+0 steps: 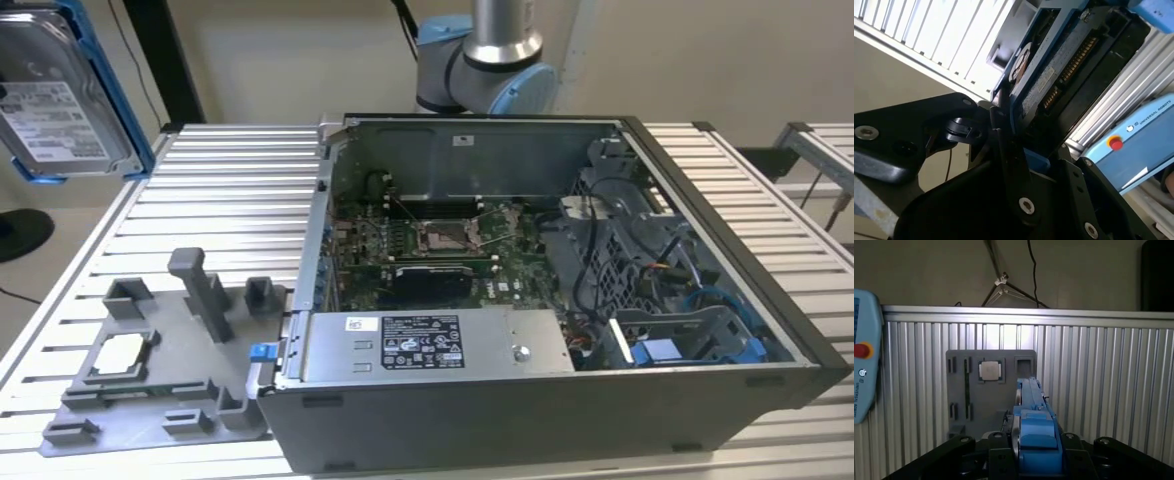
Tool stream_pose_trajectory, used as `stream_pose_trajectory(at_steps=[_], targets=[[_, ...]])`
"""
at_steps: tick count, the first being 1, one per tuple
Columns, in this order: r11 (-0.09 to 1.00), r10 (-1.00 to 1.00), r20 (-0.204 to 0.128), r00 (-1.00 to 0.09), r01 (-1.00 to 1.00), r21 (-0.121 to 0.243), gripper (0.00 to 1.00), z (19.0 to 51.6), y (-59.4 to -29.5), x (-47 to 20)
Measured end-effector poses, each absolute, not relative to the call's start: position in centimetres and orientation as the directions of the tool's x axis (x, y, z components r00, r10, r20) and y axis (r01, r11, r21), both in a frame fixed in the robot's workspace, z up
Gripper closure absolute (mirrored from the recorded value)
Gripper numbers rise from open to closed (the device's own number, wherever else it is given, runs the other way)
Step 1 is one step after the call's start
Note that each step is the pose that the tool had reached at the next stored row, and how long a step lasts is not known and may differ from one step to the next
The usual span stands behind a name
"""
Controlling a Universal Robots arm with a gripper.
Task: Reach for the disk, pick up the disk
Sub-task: 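Pick up the disk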
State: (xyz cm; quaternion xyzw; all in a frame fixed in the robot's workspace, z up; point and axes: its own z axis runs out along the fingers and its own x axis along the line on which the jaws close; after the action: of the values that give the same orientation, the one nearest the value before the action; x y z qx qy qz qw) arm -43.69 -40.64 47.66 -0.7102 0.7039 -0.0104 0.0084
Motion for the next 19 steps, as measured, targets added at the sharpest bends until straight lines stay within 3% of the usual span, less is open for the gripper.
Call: stream_pose_trajectory(at_steps=[19], targets=[[-0.009,-1.000,0.003,0.009,-1.000,-0.027,1.00,48.24,-40.65,-43.61]])
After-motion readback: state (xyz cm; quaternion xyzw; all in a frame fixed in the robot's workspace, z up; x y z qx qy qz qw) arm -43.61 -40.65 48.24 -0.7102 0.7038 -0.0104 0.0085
